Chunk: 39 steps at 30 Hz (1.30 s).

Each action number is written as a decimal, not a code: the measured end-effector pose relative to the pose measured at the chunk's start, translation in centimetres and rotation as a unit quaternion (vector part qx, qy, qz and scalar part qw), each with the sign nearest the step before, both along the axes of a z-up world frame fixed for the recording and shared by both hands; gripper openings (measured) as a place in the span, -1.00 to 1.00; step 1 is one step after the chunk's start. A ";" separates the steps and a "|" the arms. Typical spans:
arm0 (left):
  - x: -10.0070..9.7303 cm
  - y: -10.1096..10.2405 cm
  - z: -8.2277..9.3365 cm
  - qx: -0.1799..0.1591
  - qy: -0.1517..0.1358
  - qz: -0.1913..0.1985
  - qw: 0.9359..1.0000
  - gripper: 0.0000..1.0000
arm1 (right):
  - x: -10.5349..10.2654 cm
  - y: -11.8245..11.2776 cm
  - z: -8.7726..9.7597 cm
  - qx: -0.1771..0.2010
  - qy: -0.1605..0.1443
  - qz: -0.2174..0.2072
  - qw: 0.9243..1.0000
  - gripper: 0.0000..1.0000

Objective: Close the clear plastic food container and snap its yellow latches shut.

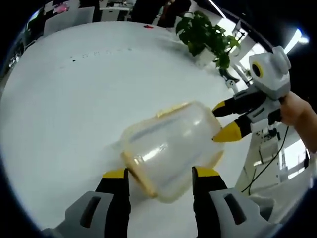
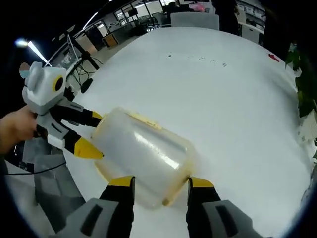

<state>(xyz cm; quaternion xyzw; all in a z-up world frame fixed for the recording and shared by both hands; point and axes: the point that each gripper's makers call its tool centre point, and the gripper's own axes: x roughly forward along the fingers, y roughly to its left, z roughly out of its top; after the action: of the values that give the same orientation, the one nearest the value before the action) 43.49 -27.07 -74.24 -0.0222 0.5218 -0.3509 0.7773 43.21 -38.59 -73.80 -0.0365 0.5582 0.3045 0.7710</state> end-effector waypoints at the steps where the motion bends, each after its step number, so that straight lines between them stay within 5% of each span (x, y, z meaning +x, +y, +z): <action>1: 0.0 0.0 0.0 -0.002 0.001 0.004 1.000 -0.06 | 0.0 0.1 0.0 -0.002 0.000 0.000 1.000 -0.20; 6: 0.7 -0.8 -0.7 -0.005 -0.001 0.032 0.999 -0.11 | 0.0 0.3 -0.6 -0.015 0.006 -0.010 1.000 -0.20; 20: 0.1 -0.8 -0.5 0.007 0.017 0.021 1.000 -0.05 | 0.0 0.4 -0.3 -0.010 0.013 -0.012 1.000 -0.19; 31: 0.2 -0.6 -0.1 0.004 -0.004 -0.001 1.000 0.03 | -0.3 0.0 0.1 -0.007 -0.003 0.012 1.000 -0.14; 39: -0.4 0.2 -0.2 0.026 -0.017 -0.025 0.999 0.28 | -0.3 -0.5 0.5 -0.009 -0.008 0.013 1.000 -0.08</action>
<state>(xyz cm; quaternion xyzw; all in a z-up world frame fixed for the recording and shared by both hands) 43.11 -26.92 -74.40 0.0175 0.5182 -0.3570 0.7770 42.92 -39.09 -73.33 -0.0532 0.5545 0.3094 0.7707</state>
